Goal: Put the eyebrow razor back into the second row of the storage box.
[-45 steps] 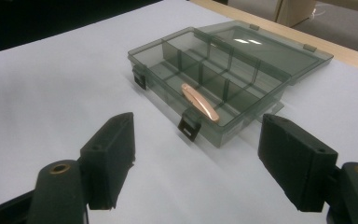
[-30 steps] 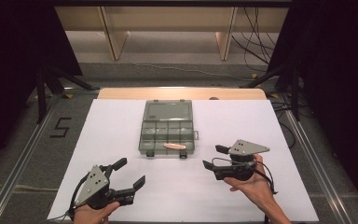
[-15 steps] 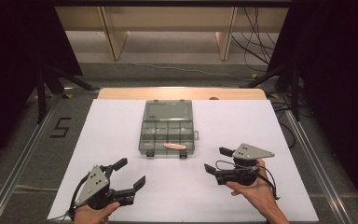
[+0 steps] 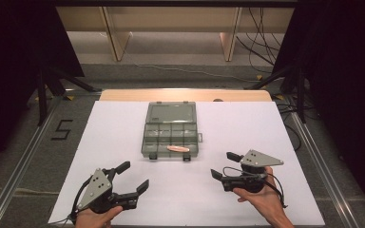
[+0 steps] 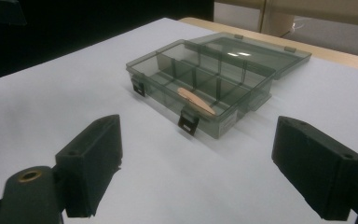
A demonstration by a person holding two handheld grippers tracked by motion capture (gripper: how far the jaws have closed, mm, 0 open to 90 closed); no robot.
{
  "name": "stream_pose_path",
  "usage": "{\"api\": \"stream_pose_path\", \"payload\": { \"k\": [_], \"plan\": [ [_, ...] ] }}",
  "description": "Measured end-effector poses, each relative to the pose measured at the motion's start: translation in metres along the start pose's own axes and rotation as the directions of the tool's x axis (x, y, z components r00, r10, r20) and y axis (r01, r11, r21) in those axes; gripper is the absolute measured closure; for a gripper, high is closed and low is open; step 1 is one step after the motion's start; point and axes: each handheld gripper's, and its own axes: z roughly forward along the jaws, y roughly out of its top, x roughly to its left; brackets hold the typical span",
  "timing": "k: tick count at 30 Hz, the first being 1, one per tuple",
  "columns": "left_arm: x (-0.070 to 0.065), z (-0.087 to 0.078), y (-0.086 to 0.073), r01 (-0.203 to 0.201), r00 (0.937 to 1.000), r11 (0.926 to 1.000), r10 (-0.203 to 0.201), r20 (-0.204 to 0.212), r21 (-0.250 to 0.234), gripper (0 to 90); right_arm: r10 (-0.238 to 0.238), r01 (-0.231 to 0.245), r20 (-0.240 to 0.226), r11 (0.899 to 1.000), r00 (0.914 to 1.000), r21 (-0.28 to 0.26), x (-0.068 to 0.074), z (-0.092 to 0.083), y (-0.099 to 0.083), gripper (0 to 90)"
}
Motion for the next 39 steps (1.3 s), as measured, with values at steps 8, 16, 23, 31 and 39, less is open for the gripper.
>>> {"api": "stream_pose_path", "payload": {
  "k": [8,16,23,31,39],
  "plan": [
    [-0.001,0.000,0.000,0.000,1.0000,1.0000,0.000,0.001,0.004,16.0,0.007,-0.007,0.001,1.000,1.0000,-0.004,0.003,-0.005,-0.004,16.1],
    [-0.001,0.000,0.000,0.000,1.0000,1.0000,0.000,0.003,0.004,16.0,0.010,-0.010,0.001,1.000,0.9999,-0.016,0.005,-0.009,-0.006,16.1],
    [0.000,0.001,0.000,0.000,1.0000,1.0000,0.000,0.003,0.004,16.0,0.005,-0.005,0.016,1.000,0.9999,-0.024,0.005,-0.011,-0.007,16.1],
    [0.000,0.001,0.000,-0.001,1.0000,1.0000,0.001,0.003,0.004,16.0,0.005,-0.004,0.018,0.999,0.9998,-0.038,0.005,-0.012,-0.006,16.1],
    [-0.001,0.001,0.000,0.001,1.0000,1.0000,-0.001,0.002,0.004,16.0,0.009,-0.008,0.019,0.999,0.9998,-0.040,0.005,-0.011,-0.006,16.1]
  ]
}}
